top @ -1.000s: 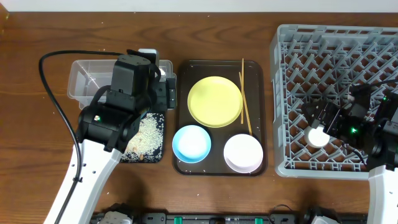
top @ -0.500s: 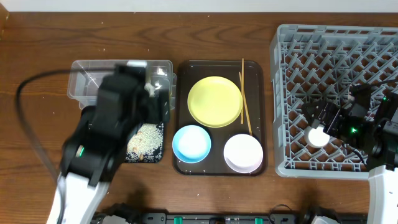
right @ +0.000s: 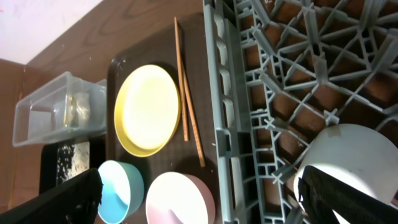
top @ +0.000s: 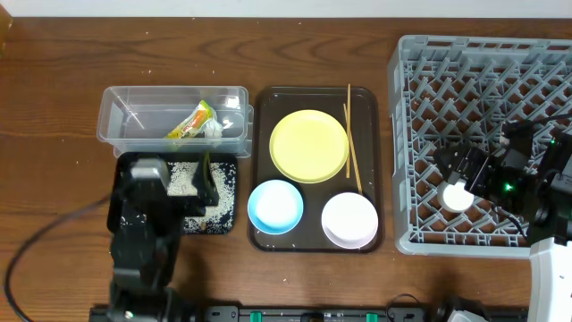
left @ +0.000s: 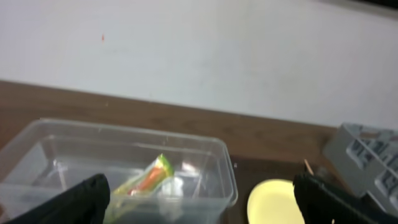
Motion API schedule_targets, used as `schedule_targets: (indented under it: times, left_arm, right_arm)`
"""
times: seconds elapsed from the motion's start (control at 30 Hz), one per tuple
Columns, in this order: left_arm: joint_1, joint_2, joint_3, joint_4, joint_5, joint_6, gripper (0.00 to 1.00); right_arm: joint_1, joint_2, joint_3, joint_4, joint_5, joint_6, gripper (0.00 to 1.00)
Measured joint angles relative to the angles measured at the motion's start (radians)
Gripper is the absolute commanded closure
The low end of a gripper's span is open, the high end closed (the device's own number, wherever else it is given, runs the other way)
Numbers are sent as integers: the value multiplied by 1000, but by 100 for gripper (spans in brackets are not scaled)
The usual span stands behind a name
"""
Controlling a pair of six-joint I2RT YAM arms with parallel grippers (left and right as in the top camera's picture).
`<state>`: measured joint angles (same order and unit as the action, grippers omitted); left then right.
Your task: Sort waste into correct bins and load items into the dishwasher rack
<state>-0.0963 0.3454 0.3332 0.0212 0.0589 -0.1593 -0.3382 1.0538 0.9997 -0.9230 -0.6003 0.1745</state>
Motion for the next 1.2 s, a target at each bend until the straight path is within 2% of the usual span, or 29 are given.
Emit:
schedule_targets:
  times: [0.23,0.5,1.2]
  left_arm:
    - [11,-178,-176,32,22,0,3]
    - [38,-320,-247,19,25,0,2]
    - [55,-330,-312,-52,20,0,2]
  right_arm:
    - [0,0,0,0,2,0,1]
    - [0,0,0,0,3,0,1]
    - [0,0,0,0,3,0,1]
